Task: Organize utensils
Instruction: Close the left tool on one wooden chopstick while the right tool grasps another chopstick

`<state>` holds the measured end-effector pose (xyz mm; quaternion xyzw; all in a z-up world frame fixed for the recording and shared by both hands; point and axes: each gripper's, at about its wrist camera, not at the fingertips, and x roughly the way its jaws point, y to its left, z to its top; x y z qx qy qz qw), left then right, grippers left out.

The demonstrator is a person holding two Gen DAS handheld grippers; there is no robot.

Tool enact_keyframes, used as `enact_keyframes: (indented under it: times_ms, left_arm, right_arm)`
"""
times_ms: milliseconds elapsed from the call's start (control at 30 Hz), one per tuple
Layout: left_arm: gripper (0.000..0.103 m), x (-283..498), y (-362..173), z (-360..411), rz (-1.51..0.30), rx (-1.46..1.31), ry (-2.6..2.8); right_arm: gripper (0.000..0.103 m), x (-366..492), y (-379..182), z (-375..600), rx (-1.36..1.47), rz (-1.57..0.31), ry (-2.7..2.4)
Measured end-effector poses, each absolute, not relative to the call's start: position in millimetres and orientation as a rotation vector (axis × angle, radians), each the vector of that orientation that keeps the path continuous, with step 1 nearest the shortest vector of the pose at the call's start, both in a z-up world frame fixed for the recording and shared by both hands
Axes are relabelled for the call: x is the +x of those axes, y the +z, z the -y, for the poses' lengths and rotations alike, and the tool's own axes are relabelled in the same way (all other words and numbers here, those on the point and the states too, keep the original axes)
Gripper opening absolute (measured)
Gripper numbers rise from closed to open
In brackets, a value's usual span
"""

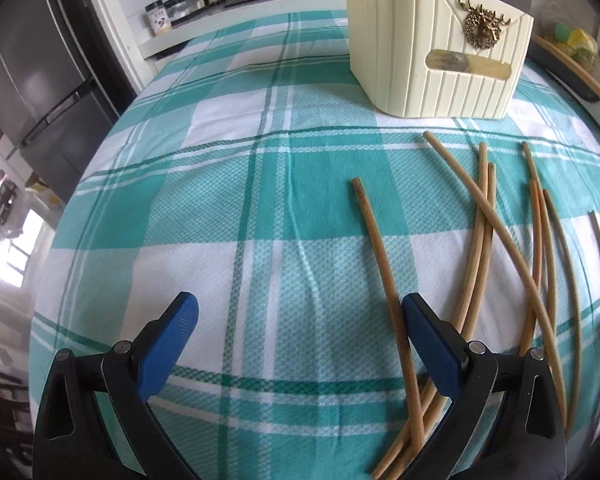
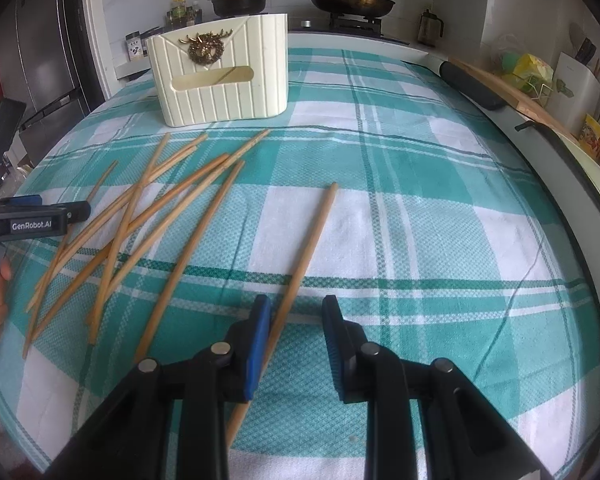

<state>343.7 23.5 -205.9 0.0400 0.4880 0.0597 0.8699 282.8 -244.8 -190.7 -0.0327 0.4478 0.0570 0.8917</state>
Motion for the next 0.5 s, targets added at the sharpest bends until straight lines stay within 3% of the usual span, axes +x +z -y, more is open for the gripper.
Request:
enact_keyframes:
  times_ms: [500]
  left_arm:
    - [0.101,316.0,-205.7,-60.5,-1.053,0.103,0.055]
  right_arm:
    - [0.028,274.3,-188.6,265.1,-0.139,-0.970,0.117]
